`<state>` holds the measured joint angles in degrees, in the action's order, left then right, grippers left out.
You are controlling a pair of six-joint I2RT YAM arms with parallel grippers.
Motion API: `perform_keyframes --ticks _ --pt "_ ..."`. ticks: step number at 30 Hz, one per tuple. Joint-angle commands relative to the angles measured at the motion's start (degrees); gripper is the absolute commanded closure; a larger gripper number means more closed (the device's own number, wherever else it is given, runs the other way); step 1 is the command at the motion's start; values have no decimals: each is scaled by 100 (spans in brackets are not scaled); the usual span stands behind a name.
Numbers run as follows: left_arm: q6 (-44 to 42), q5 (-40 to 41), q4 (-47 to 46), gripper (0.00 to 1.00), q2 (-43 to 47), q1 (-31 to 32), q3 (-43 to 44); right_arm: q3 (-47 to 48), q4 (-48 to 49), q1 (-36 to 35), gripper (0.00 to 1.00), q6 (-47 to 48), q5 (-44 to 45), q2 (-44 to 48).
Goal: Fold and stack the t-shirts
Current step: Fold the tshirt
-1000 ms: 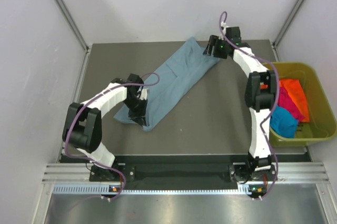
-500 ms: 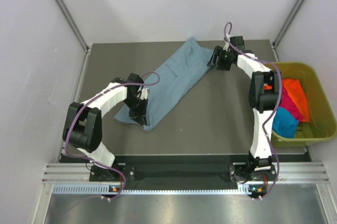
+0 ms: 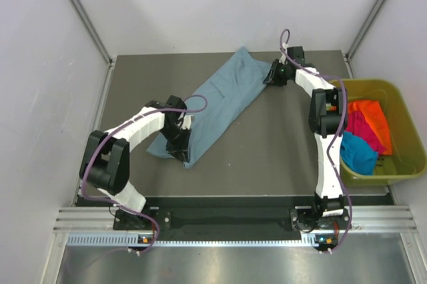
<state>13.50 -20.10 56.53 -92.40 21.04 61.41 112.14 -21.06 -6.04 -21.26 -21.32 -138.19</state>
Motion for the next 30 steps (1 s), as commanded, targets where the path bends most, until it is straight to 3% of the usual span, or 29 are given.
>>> perform_keyframes --ticks 1,4,17,30 --pt "-128 -152 -133 100 3 330 248 535 146 -116 84 -45 -83 -331" --pt "-268 -117 -178 100 -59 725 476 931 155 -143 100 -72 -30 -551" --pt "-462 -170 -380 100 -787 2281 1206 2260 743 -301 100 -300 172 -1351" --pt "-840 226 -345 100 -1500 3161 2147 2717 1244 -468 100 -634 155 -1720"
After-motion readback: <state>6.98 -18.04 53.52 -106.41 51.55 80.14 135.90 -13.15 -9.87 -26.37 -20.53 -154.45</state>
